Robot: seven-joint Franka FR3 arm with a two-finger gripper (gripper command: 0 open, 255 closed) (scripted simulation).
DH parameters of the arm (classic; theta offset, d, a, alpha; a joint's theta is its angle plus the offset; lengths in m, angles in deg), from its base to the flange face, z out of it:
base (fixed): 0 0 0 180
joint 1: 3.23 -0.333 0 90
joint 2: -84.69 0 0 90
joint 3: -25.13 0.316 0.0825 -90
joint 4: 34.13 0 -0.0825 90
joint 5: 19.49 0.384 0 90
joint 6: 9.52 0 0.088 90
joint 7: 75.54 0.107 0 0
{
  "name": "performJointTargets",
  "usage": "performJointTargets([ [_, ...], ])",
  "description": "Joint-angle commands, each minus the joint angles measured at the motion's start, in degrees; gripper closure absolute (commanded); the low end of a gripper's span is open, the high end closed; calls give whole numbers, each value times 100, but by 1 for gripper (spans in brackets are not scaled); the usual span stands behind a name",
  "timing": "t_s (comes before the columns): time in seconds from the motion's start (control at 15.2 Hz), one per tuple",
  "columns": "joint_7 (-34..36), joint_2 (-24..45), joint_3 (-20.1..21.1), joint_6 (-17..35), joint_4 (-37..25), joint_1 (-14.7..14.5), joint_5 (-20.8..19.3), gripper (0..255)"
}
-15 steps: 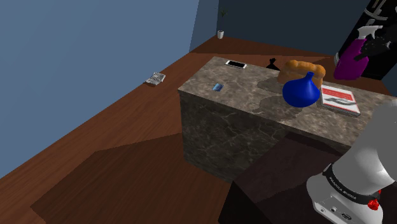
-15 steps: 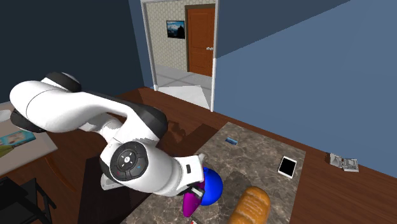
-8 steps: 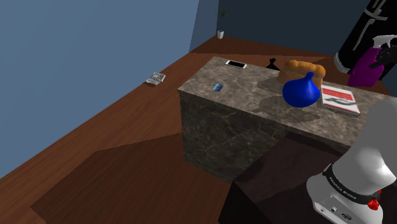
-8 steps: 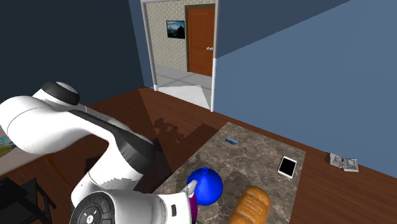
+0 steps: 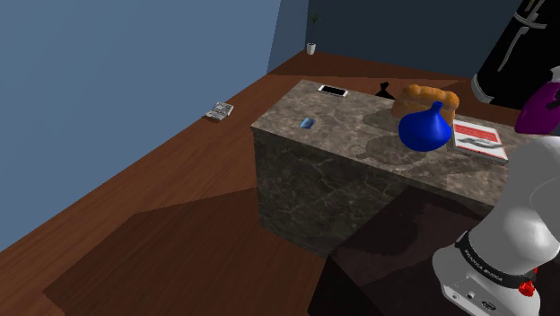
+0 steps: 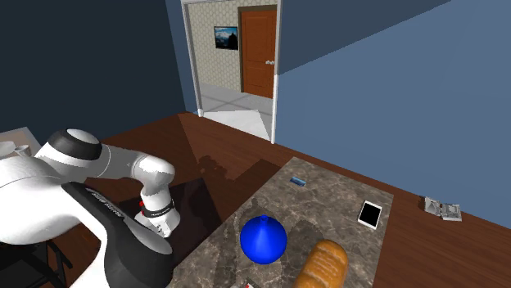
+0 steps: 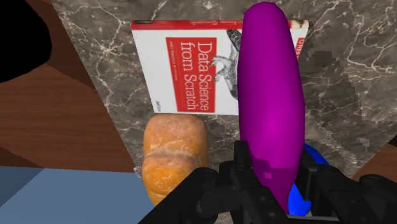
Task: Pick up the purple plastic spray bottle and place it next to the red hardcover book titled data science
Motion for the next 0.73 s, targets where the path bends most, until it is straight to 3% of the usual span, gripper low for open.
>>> performJointTargets([
  [0.0,-142,-223,-230,-199,-460,-231,-134,255],
  [0.2,-337,-559,-523,-501,-1189,-589,-308,255],
  [0.66,-413,-738,-658,-120,-897,-557,-437,255],
])
